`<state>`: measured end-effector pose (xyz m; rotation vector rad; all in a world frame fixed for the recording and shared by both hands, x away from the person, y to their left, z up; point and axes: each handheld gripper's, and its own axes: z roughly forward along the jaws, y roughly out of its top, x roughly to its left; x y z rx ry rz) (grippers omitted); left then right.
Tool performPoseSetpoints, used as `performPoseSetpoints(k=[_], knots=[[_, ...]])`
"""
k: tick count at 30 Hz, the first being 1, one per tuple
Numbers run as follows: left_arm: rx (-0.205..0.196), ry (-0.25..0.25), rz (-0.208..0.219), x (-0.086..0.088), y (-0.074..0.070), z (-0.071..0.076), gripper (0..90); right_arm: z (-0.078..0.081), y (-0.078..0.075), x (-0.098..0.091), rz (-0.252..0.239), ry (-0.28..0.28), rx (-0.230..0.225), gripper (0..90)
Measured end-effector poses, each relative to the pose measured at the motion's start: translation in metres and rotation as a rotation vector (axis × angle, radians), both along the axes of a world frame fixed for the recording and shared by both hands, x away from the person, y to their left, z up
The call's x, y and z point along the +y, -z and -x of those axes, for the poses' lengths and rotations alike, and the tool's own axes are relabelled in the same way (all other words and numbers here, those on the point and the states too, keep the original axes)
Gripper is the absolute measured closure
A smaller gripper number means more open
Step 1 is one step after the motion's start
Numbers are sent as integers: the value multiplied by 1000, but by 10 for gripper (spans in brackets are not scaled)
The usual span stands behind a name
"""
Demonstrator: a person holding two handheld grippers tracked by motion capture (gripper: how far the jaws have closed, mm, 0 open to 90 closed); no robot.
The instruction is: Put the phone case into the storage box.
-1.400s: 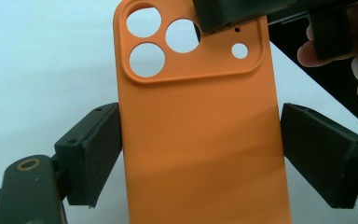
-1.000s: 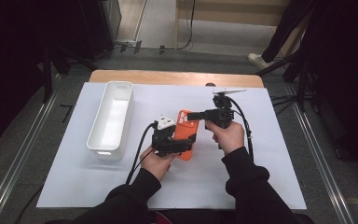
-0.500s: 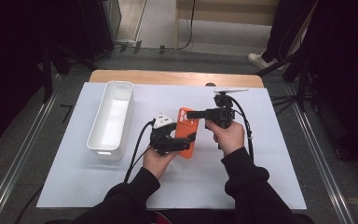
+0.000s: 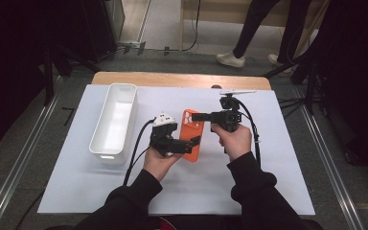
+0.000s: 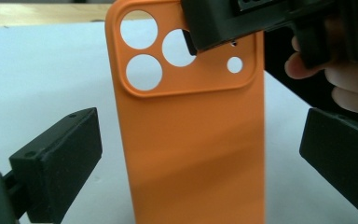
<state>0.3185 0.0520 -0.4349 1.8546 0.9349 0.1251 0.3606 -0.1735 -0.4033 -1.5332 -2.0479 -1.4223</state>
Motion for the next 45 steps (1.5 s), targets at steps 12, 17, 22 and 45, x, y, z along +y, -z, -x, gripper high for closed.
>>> performPoseSetpoints(k=[12,17,22,45], knots=[[88,80,-32,5,-11,-1,19,3,-2,-1,86,13,-100,749],[79,119,-64,8,-13,-2,139,6,-5,0,106,26,-135,749],[36,141,-74,9,-12,-1,140,10,-7,1,124,31,-163,749],[45,123,-120,26,-23,-19,129,32,-3,20,170,82,-315,748]])
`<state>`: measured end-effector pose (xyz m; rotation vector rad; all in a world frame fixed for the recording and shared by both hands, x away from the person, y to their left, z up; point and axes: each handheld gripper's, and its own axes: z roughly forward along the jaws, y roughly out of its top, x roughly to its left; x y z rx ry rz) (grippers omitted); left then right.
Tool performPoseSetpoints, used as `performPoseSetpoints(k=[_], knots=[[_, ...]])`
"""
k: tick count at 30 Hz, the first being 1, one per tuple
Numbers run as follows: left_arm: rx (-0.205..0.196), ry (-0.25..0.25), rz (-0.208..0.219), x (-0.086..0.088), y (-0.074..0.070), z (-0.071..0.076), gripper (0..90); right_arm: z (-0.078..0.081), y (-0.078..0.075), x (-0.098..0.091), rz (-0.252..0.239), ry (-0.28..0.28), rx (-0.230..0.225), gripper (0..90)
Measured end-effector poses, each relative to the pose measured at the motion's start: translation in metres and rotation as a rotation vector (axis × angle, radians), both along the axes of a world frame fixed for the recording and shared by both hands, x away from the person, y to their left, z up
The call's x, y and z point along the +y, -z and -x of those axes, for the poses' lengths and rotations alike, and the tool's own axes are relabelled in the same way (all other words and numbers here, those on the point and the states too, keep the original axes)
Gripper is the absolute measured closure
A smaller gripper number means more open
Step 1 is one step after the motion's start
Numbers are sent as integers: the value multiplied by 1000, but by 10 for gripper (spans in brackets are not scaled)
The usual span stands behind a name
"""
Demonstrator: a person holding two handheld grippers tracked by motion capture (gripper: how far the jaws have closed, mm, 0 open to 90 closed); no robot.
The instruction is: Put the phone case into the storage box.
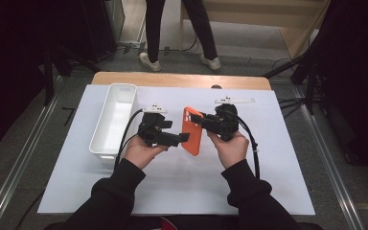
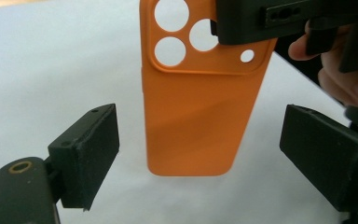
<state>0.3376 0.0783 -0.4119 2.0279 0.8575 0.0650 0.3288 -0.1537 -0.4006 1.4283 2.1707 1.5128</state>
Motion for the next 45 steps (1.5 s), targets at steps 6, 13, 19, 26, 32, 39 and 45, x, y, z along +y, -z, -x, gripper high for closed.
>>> performPoseSetpoints(k=[6,13,19,26,32,39,45], knots=[[-5,-28,-85,-6,-2,-2,0,1,5,3,-3,9,20,748],[-36,-22,-64,-15,2,0,0,3,8,2,-39,33,25,748],[-50,-16,-61,-21,4,1,0,6,7,3,-58,28,21,748],[-63,-18,-45,-26,3,2,0,7,8,7,-67,22,28,748],[-73,-31,-44,-29,4,1,0,9,7,10,-72,15,24,747],[-89,-56,-44,-32,4,2,0,11,7,11,-95,7,34,748],[-101,-73,-42,-33,5,2,7,11,7,13,-105,8,41,747]])
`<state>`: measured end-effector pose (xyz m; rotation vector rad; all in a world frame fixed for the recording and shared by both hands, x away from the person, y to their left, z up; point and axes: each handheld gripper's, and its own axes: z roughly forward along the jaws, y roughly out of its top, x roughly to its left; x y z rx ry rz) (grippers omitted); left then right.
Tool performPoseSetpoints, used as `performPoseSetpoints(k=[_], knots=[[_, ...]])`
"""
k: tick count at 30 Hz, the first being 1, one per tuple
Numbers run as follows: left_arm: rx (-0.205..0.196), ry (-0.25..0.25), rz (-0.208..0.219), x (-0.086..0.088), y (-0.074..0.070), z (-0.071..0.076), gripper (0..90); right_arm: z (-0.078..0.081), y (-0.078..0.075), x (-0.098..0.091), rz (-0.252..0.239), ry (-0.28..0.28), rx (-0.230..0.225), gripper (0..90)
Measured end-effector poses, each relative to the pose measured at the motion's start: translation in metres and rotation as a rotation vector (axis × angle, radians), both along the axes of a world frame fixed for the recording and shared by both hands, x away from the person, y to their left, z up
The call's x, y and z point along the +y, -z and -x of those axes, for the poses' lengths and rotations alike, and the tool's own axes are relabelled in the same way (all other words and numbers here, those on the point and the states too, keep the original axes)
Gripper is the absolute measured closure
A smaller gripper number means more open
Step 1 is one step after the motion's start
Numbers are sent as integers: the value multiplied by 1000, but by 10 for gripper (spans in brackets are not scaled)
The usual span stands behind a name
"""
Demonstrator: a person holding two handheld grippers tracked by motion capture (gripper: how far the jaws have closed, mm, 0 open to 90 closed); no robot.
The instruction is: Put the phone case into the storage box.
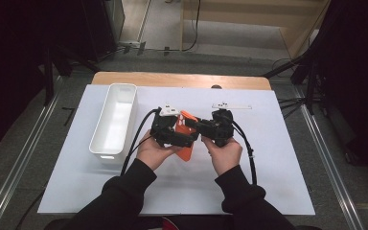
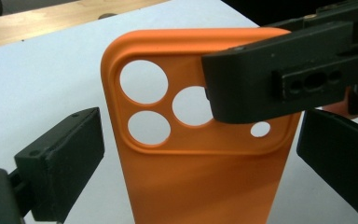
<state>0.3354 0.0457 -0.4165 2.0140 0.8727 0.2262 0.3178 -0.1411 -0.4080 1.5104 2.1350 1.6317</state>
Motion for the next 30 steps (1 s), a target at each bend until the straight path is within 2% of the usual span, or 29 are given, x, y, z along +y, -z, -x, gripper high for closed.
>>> performPoseSetpoints(k=[2,5,11,13,19,24,26,30], knots=[[4,-5,5,0,0,0,9,0,0,0,1,0,-1,747],[7,-13,20,1,0,0,74,1,0,1,2,-2,-3,747],[10,-16,11,0,2,0,75,2,0,3,2,-2,-7,747],[8,-13,27,1,2,1,137,2,0,3,5,-2,-8,747],[9,-14,17,0,2,1,146,2,1,4,2,2,-4,746],[-19,-28,-2,-1,-2,4,156,4,0,4,-2,6,-19,744],[-10,-29,8,-2,-2,4,156,4,0,3,-6,7,-23,743],[-14,-22,-4,-1,-3,4,158,5,-1,3,-2,9,-28,741]])
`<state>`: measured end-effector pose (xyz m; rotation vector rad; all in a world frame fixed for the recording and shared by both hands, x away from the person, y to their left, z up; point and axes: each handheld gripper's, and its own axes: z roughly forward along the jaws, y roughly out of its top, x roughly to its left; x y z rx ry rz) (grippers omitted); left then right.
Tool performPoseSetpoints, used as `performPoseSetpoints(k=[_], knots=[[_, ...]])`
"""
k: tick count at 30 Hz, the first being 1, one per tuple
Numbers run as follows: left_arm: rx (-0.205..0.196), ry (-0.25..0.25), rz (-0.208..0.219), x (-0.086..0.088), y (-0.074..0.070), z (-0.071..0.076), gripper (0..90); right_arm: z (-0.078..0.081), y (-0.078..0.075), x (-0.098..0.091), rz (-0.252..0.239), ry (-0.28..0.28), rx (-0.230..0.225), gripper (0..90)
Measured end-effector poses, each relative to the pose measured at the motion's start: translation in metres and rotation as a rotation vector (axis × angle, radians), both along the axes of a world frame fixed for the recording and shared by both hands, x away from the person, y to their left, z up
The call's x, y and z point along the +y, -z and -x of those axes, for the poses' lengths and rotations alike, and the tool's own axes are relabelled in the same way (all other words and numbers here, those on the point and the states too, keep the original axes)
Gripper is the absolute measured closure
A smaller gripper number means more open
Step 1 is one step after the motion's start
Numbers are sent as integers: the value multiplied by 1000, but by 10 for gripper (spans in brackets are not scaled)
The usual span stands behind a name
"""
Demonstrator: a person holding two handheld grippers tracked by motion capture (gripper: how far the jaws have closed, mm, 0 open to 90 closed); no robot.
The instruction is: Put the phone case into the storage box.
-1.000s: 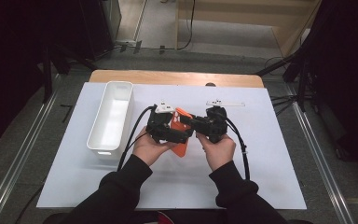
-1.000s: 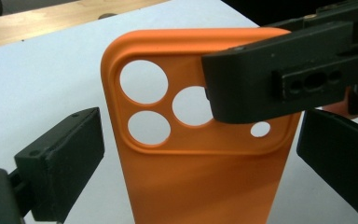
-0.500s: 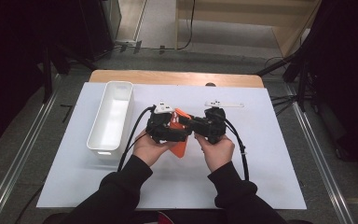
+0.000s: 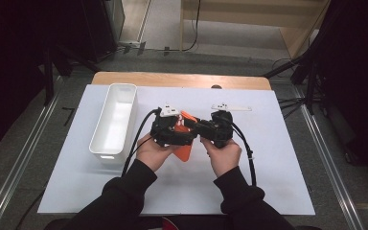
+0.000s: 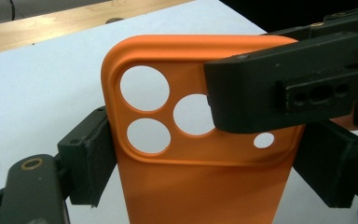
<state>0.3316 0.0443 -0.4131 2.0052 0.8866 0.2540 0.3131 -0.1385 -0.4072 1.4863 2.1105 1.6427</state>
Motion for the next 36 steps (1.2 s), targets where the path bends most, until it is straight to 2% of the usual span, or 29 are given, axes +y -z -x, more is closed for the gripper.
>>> performPoseSetpoints(k=[4,7,9,11,15,20,27,31,36], knots=[[3,0,-2,0,0,0,158,0,0,0,0,-4,-2,737],[11,7,-2,1,-1,-2,158,0,-1,1,13,-6,-21,722],[6,7,-9,1,-2,-1,158,1,-2,1,4,-2,-31,665],[6,10,-13,1,-2,-1,158,2,-3,0,-4,10,-64,564],[7,9,-16,1,-1,-2,158,2,-7,-6,-17,33,-102,489],[11,6,-14,3,-1,-3,157,-1,-9,-15,-45,45,-89,447],[11,8,-19,4,-1,-3,157,-3,-11,-26,-63,62,-101,416],[10,10,-25,5,-2,-4,158,-4,-11,-33,-54,60,-111,392],[17,12,-17,6,-3,-4,157,-7,-9,-36,-47,58,-100,366]])
